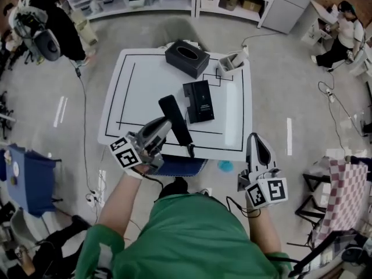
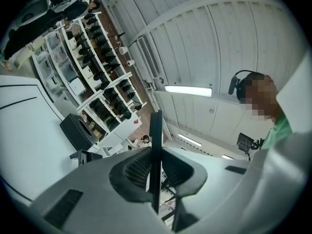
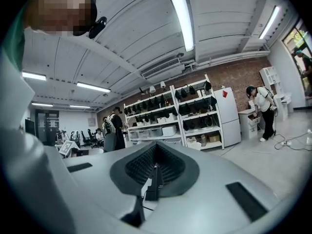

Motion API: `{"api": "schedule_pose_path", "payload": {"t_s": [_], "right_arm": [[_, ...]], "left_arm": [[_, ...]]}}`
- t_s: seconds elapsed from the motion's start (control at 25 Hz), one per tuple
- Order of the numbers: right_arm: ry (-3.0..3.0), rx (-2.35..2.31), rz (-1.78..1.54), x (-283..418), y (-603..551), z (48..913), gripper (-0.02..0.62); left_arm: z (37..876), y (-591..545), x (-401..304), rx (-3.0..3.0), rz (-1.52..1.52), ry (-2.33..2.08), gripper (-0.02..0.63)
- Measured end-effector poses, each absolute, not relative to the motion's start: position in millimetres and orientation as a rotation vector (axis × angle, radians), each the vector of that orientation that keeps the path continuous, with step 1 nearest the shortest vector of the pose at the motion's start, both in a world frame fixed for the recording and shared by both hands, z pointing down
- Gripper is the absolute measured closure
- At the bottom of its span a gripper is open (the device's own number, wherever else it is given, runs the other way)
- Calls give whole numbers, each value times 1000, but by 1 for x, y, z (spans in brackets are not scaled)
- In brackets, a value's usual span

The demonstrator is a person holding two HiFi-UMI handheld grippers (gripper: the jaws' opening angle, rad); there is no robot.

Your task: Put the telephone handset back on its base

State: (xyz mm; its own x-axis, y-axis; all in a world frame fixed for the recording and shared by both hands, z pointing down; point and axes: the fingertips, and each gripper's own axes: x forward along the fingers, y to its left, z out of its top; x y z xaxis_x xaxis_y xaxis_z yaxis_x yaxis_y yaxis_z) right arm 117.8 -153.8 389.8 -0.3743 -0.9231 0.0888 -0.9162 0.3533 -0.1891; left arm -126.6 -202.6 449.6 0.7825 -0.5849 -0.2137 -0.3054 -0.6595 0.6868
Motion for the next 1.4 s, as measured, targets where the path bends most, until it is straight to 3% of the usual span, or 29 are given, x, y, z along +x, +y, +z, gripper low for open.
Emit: {"api": "schedule_pose_path", "payload": {"t_s": [0.36,1.4], "right_arm": [[2549,-1839,-394,92,-184,412,574],[2622,-1822,-590,116,-237,461,574]], "left_arm": [[507,-267,-118,2263,-469,-514,528],[651,-353,-76,2072,-158,-477,528]]}}
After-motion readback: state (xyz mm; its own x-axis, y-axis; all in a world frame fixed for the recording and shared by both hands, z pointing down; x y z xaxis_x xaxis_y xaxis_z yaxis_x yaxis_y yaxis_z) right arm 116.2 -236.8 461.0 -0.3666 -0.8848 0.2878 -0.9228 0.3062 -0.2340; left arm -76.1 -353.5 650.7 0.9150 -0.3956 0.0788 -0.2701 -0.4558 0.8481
